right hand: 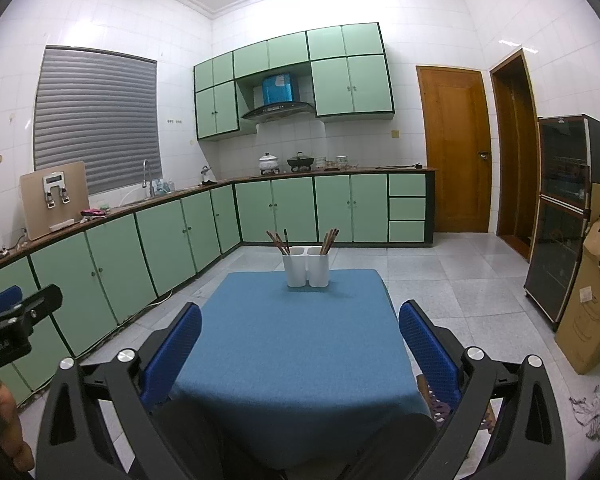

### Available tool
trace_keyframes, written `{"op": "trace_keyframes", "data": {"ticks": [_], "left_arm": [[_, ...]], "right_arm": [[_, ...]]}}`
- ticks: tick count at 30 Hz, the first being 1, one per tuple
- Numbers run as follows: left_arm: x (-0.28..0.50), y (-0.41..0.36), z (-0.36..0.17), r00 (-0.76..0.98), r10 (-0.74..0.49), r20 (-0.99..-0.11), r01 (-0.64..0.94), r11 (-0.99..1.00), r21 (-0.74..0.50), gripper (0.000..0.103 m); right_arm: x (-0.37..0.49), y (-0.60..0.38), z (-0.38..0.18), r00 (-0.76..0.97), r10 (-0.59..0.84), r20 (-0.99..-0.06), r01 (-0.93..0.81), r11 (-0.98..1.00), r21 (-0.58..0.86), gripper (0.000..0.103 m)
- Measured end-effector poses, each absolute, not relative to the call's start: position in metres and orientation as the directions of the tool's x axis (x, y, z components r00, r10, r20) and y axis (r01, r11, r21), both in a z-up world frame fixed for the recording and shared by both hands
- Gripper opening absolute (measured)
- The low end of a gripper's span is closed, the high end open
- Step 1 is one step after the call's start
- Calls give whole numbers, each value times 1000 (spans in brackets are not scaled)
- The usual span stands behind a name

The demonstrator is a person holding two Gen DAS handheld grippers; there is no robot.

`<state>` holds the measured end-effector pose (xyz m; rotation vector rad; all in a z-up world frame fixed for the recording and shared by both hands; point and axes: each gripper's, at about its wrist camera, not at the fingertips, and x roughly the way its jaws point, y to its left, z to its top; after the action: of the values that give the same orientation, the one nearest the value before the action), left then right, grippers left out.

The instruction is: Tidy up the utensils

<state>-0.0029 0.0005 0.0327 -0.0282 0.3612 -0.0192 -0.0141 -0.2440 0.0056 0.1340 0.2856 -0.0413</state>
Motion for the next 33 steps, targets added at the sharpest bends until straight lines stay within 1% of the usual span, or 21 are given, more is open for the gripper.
{"op": "trace_keyframes", "data": {"ticks": [33], "left_arm": [[-3,0,30,936,-22,-351,12,999,-31,98]], "right_arm": [[-14,-246,6,959,-25,-283,63,990,127,97]]}}
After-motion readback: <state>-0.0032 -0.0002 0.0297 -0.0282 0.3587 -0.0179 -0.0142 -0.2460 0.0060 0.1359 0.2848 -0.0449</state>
